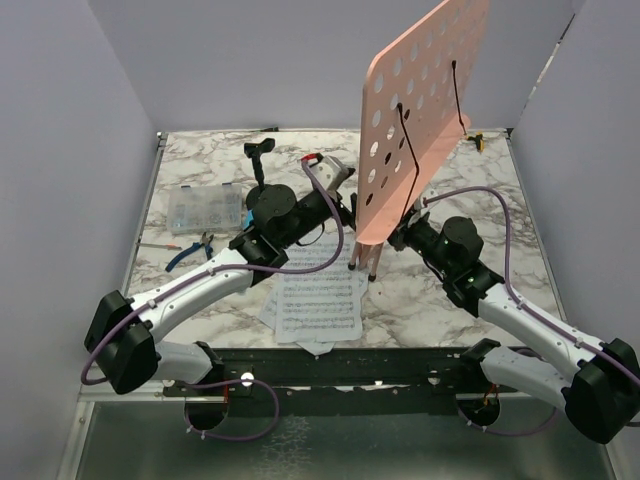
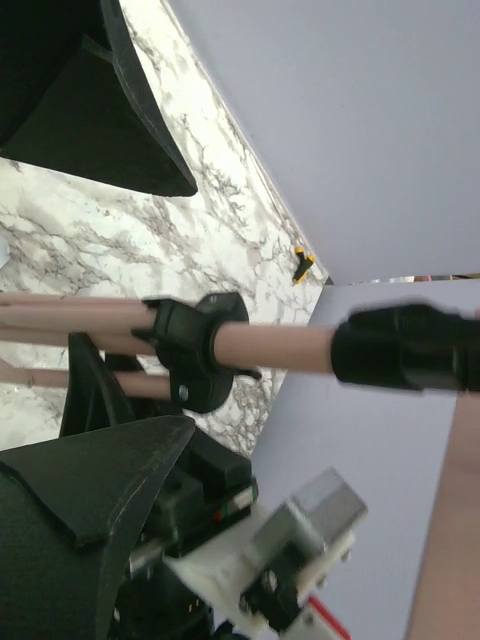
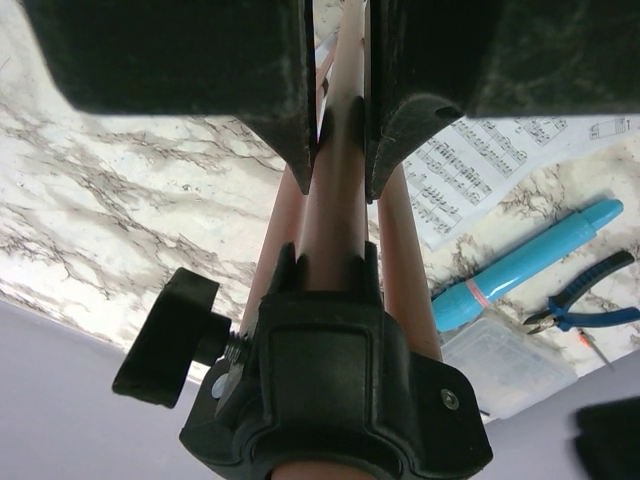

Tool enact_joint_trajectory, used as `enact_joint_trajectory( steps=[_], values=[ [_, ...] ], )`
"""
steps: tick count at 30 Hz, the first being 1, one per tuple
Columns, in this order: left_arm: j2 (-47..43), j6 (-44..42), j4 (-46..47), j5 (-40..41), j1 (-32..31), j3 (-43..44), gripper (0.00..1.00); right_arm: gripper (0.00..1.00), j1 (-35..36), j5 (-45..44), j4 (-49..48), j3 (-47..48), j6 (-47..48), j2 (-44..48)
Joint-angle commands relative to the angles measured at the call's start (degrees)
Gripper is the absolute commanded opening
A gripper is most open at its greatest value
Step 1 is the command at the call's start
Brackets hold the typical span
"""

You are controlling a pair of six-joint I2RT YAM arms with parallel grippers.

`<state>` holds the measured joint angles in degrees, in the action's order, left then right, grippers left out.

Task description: Set up the instrument practice props

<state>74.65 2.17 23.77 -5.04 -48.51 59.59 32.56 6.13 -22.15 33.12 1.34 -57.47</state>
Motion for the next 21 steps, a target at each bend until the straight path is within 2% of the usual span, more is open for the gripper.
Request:
enact_joint_trajectory(
  steps=[1,4,11,15,21],
  values=[
    [1.32,6.46,14.56,-10.86,5.15,-4.02,0.89,0.01,-0.39,1.13,7.08,-0.12,5.74,-0.21],
    [2.58,7.7,19.26,-16.89,6.75,-4.79,0.89,0.01,-0.39,2.45,7.55,0.08,6.4,0.12],
    [6.64,7.41,21.53,-27.92,7.29,-0.71,0.86,0.01,-0.39,6.65,8.27,0.29,7.65,0.49],
    [8.73,7.7,22.02,-28.45,7.31,1.83,0.81,0.01,-0.39,7.96,8.05,0.31,7.82,0.54],
    [10.35,9.7,23.23,-28.9,7.31,4.66,0.66,0.01,-0.39,8.79,8.46,0.71,7.77,0.3]
  ],
)
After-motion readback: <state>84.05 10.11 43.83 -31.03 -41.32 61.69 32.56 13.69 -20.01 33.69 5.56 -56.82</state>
